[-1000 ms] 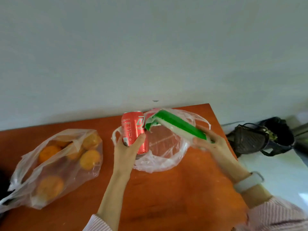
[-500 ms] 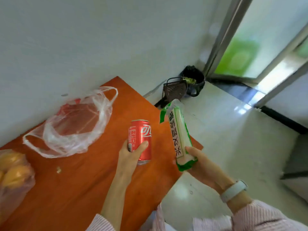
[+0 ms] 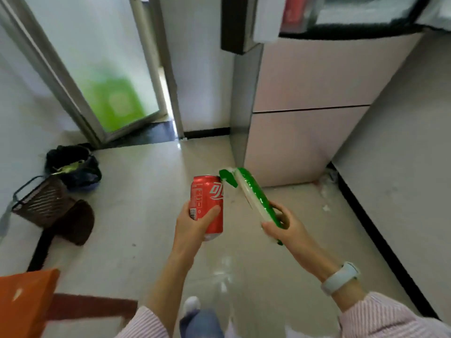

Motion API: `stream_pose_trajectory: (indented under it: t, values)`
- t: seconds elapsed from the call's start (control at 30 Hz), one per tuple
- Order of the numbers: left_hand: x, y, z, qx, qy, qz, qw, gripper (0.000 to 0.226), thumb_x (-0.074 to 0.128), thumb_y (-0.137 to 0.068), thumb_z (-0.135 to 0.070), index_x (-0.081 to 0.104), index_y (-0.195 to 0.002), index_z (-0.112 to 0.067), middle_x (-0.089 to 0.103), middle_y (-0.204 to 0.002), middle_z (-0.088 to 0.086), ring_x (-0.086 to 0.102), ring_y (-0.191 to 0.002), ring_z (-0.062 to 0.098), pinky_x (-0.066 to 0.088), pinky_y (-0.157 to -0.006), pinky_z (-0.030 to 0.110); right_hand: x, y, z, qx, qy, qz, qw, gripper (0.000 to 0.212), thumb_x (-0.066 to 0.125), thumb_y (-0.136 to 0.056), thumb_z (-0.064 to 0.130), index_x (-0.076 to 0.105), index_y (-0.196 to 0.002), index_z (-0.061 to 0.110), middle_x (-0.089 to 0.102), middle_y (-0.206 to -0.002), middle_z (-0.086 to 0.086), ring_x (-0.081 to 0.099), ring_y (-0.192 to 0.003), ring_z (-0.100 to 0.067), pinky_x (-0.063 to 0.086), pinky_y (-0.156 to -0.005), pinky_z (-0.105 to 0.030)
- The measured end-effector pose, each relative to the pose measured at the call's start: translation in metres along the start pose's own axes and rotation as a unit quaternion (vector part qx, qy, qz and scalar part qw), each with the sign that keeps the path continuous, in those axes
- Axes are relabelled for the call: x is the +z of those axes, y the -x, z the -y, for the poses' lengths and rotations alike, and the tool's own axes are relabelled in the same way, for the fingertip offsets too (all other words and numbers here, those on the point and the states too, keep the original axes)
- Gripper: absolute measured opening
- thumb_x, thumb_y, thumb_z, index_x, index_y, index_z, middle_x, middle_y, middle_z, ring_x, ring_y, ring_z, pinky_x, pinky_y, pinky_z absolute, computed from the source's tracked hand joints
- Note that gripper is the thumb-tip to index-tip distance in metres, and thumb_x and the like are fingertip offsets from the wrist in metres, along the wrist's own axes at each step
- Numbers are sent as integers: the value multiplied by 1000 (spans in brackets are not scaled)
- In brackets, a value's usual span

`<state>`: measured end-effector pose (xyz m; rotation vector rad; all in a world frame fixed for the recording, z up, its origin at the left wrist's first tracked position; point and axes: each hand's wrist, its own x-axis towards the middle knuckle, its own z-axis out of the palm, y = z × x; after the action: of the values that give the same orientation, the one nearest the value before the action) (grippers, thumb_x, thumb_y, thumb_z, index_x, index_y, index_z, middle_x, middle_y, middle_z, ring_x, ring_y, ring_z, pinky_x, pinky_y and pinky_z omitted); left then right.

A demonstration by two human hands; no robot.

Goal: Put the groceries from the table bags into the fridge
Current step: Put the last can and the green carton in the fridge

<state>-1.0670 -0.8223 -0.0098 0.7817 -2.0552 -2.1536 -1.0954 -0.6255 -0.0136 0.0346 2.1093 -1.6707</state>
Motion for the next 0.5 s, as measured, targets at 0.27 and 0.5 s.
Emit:
stream_pose_trajectory:
  t: [0.27,0.5]
  values:
    - [217,-75,-41,44,-76,181,979,40,70,-78,-23,49,-112,-21,61,-96,-4,61,-84,11,49,-65,22,-179,-38,-9,-29,-88,-218,972,45,63,-83,11,44,-115,37,54,-107,1,54,-84,-10,44,-53,-9]
    - [392,-173,-97,93,-77,246,962,40,73,-75,-18,51,-108,-20,63,-92,-3,62,-82,12,51,-62,20,-333,-135,29,-65,-98,-291,949,47,62,-84,11,45,-126,25,56,-107,9,53,-84,-2,41,-52,-4]
